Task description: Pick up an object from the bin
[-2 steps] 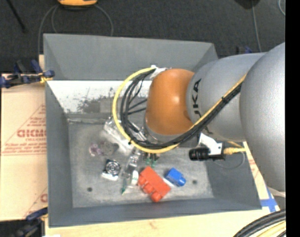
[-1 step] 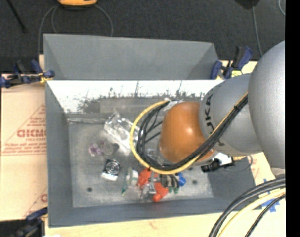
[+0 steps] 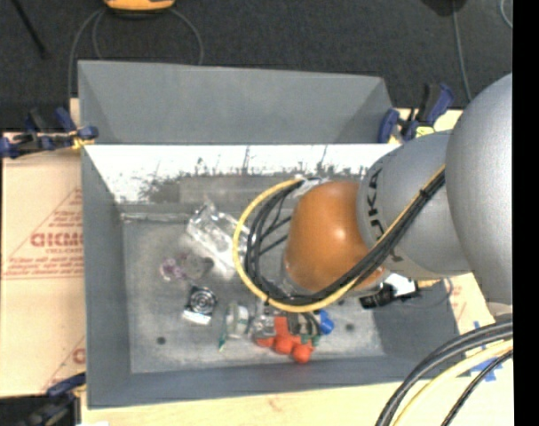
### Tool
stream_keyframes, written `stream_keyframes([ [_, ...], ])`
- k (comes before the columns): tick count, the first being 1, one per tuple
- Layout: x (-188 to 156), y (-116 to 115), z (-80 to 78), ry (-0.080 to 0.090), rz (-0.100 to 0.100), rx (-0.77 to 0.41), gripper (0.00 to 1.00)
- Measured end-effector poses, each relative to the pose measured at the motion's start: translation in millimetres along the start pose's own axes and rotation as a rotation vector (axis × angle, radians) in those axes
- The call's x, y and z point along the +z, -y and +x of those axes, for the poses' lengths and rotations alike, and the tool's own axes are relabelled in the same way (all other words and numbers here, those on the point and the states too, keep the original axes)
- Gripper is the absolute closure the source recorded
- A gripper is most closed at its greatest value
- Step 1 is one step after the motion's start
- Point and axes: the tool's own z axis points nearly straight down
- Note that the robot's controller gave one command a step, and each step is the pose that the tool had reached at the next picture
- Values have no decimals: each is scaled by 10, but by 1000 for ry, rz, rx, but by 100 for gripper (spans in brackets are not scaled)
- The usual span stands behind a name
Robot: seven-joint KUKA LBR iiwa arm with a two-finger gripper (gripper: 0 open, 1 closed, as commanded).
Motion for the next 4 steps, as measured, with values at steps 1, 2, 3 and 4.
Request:
stream_keyframes([
  [1, -117, 47, -59, 2, -1, 2, 100],
  [2, -111, 41, -54, 0, -2, 3, 0],
  [3, 267, 273, -31, 4, -6, 286, 0],
  [4, 244, 269, -42, 5, -8, 290, 100],
])
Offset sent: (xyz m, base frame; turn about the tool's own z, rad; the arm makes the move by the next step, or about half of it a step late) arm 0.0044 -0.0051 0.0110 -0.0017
